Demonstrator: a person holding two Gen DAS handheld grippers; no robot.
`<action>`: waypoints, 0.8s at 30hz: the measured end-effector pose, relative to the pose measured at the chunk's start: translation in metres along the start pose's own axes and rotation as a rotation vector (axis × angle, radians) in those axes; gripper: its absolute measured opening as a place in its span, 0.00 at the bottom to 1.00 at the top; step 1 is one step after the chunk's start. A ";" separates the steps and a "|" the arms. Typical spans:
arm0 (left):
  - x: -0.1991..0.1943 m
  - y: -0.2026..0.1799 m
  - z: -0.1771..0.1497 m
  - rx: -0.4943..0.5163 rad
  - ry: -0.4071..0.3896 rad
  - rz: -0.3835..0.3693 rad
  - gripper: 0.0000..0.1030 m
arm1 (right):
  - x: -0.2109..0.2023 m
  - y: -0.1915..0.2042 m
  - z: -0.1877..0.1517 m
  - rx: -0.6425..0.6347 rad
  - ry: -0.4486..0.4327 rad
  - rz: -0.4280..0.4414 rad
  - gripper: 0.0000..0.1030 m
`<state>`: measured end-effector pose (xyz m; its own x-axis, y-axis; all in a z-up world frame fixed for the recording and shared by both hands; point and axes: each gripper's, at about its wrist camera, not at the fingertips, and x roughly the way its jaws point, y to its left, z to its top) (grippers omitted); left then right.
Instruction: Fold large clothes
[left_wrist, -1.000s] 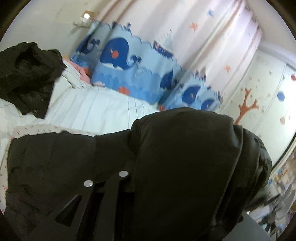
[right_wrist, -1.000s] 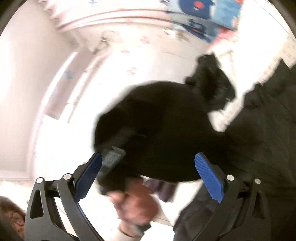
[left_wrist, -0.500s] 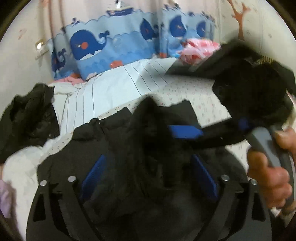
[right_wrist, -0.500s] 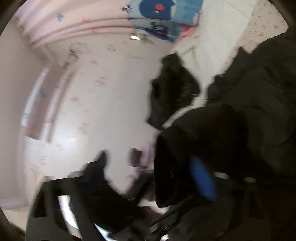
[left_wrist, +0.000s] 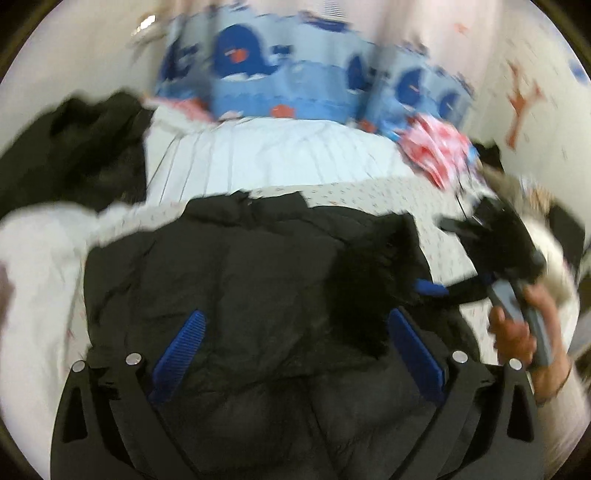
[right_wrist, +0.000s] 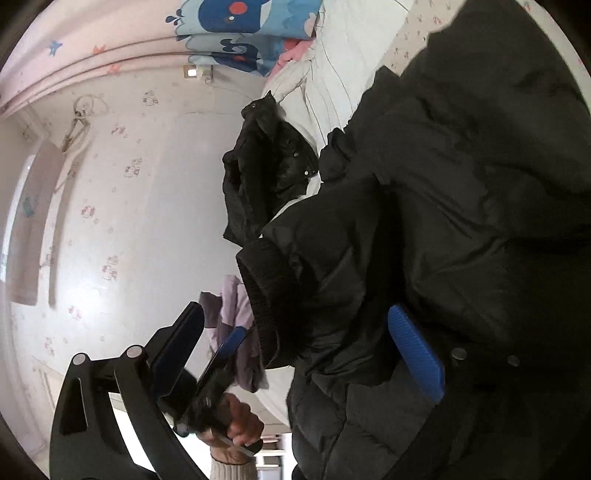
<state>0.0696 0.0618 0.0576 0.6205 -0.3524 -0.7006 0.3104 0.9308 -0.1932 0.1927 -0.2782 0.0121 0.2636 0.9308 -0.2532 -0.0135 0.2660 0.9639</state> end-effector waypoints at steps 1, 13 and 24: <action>0.009 0.006 0.001 -0.047 0.007 -0.007 0.93 | -0.001 0.004 -0.001 -0.005 0.005 -0.008 0.94; 0.057 -0.062 -0.017 0.119 0.100 -0.067 0.93 | -0.005 -0.013 -0.004 0.005 -0.001 -0.098 0.93; -0.045 0.104 0.030 -0.295 -0.175 0.062 0.93 | -0.036 0.157 -0.020 -0.586 -0.281 -0.336 0.15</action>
<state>0.0955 0.1714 0.0903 0.7535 -0.2815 -0.5942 0.0620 0.9301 -0.3620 0.1613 -0.2653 0.1706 0.5810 0.6969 -0.4206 -0.3816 0.6896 0.6155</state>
